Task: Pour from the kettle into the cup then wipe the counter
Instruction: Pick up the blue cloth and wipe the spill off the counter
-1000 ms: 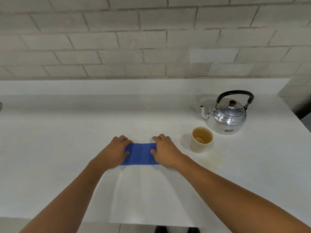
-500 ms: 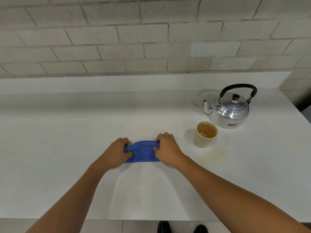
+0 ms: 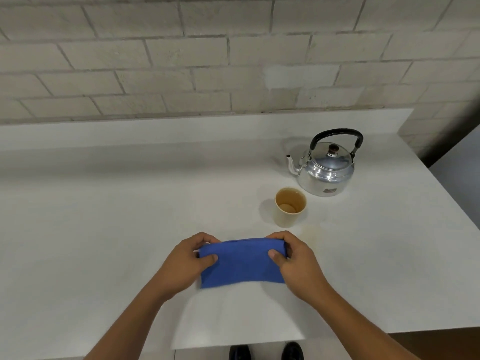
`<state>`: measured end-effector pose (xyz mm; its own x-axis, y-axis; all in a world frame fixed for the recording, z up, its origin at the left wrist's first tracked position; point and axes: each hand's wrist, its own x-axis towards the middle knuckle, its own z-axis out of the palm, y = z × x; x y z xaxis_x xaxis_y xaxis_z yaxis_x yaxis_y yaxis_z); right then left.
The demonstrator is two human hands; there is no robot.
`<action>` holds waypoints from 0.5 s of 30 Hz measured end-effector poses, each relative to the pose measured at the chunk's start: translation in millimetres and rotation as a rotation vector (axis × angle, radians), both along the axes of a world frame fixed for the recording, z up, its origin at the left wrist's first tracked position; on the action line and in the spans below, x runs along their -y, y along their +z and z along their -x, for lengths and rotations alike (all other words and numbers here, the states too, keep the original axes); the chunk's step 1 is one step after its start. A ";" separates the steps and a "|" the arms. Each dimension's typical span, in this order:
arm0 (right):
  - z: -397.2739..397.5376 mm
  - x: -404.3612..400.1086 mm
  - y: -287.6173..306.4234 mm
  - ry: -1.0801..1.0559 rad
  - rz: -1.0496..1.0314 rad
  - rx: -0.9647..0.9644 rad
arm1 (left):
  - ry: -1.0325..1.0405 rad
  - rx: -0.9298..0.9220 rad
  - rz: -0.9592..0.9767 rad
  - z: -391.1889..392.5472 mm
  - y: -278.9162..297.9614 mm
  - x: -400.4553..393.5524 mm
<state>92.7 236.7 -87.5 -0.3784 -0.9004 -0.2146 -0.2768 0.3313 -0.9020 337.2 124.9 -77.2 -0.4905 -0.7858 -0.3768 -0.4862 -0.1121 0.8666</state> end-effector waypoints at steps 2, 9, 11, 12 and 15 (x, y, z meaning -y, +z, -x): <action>21.2 -19.3 0.0 -0.024 0.000 -0.033 | 0.001 -0.009 -0.022 20.1 -4.8 -15.6; 89.3 -70.1 -7.6 -0.064 -0.137 -0.122 | -0.088 -0.024 -0.087 85.9 -23.0 -66.5; 103.6 -77.3 -9.1 -0.059 -0.154 -0.145 | -0.118 -0.033 -0.113 100.7 -24.7 -76.3; 109.8 -79.5 -9.7 -0.059 -0.160 -0.151 | -0.135 -0.034 -0.117 106.7 -25.2 -80.4; 126.8 -82.1 -10.2 -0.047 -0.181 -0.180 | -0.181 0.015 -0.040 118.1 -26.8 -87.4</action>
